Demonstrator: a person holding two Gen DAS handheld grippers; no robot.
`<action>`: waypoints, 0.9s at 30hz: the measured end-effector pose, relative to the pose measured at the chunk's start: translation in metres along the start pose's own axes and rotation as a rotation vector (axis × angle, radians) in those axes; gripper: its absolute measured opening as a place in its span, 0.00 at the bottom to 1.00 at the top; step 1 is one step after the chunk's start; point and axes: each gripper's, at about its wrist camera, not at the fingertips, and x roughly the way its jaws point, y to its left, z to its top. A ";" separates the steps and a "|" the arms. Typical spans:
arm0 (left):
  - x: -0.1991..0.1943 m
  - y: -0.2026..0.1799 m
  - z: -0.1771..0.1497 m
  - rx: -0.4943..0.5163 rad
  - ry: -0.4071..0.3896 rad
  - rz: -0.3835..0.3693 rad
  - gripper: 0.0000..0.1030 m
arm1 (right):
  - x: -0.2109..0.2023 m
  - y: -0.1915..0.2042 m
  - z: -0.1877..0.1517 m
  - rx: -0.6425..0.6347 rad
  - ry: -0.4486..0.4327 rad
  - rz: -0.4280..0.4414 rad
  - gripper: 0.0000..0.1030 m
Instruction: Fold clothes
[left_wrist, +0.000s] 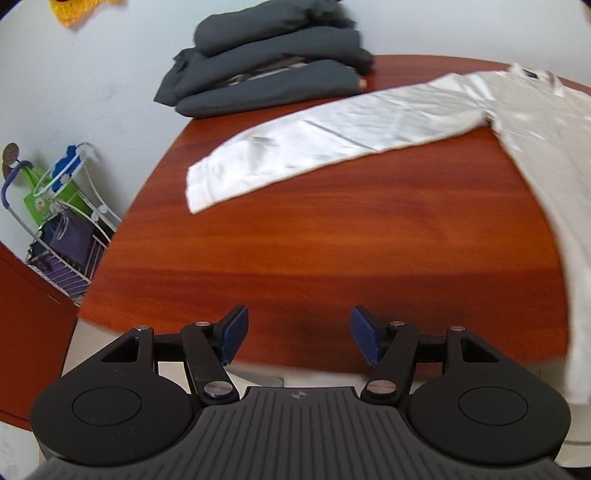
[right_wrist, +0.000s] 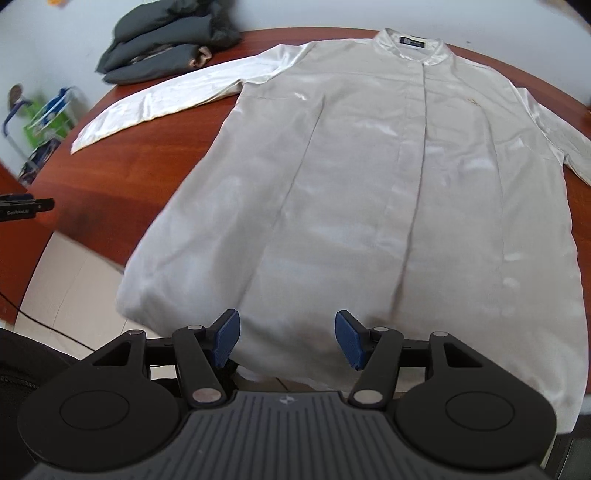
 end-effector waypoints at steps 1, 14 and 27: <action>0.010 0.012 0.007 0.004 -0.003 0.000 0.62 | 0.002 0.006 0.002 0.018 -0.004 -0.009 0.63; 0.119 0.117 0.081 -0.018 0.007 -0.007 0.62 | 0.019 0.081 0.008 0.162 -0.019 -0.115 0.65; 0.179 0.150 0.126 -0.036 0.042 -0.053 0.62 | 0.030 0.121 0.024 0.248 -0.054 -0.163 0.67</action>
